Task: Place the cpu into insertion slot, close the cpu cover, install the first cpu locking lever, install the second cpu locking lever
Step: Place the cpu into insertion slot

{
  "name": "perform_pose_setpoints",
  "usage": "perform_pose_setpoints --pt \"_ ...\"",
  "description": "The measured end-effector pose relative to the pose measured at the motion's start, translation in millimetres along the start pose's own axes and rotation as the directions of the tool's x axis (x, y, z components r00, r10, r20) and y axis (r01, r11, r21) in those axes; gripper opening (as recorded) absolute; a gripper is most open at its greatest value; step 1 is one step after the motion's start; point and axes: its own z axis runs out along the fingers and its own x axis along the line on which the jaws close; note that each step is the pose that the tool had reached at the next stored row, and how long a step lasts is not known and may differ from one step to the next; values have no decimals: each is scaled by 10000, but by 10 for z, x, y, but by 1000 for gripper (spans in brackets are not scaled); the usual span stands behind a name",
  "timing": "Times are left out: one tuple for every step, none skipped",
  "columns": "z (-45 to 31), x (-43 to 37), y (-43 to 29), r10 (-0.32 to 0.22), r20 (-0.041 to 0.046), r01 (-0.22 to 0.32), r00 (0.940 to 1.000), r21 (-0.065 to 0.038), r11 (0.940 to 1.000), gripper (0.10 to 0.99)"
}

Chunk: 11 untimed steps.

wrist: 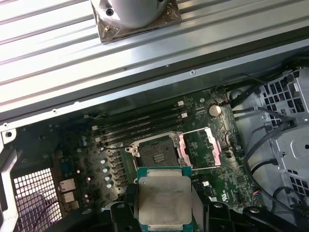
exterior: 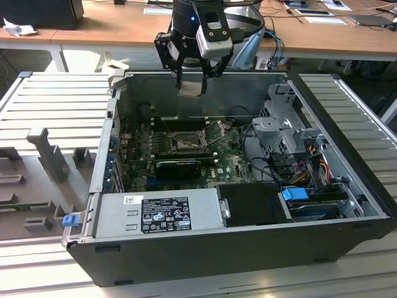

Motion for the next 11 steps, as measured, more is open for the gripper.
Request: perform_pose_setpoints --pt "0 0 0 22 2 -22 10000 -1 10000 533" --pt "0 0 0 41 3 -41 10000 -1 10000 533" --pt "0 0 0 70 6 -70 10000 -1 10000 533" --pt "0 0 0 92 8 -92 10000 -2 10000 533" --pt "0 0 0 119 10 -119 9999 -2 9999 533" --pt "0 0 0 136 12 -136 9999 -2 9999 533" --pt "0 0 0 167 15 -167 9999 -4 9999 533" --pt "0 0 0 218 19 -218 9998 -5 9998 533" --pt "0 0 0 261 23 -261 9997 -5 9997 533" --pt "0 0 0 317 28 -317 9995 -6 9995 533" --pt "0 0 0 420 37 -420 9991 -9 9991 533"
